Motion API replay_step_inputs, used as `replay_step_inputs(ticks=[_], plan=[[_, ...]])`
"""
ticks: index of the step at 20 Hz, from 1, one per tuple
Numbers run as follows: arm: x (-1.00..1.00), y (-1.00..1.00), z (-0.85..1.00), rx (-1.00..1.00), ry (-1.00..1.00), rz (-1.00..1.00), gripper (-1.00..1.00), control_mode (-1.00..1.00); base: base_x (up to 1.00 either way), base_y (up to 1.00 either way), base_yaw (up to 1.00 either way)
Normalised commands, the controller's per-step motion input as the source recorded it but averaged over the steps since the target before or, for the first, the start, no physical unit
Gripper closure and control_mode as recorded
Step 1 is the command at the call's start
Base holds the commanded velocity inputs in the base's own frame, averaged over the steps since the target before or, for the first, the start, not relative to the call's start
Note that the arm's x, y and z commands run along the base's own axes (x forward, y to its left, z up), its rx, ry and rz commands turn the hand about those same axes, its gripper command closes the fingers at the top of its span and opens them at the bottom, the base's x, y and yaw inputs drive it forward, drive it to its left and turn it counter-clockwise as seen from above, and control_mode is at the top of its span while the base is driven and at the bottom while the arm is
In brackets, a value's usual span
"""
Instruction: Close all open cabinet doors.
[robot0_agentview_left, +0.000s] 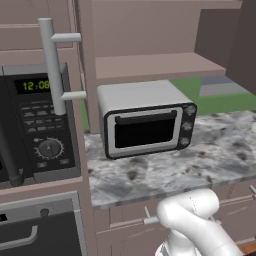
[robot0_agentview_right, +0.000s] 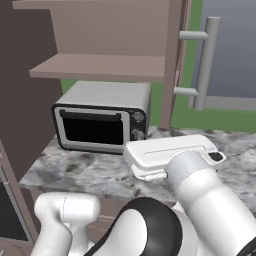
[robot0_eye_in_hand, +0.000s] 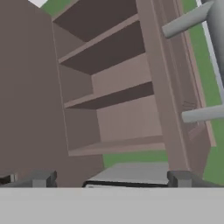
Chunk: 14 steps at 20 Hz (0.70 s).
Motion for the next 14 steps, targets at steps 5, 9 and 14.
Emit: replay_step_inputs(ticks=[5, 9, 14], plan=[[0.44, -0.06, 0.00, 0.05, -0.02, 0.10, -1.00, -1.00, 0.00, 0.00, 0.00], [0.36, -0.08, -0.02, 0.04, -0.10, 0.09, -1.00, -1.00, 0.00, 0.00, 0.00], [0.38, -0.17, -0.08, 0.02, -0.11, 0.07, -1.00, -1.00, 0.00, 0.00, 0.00]])
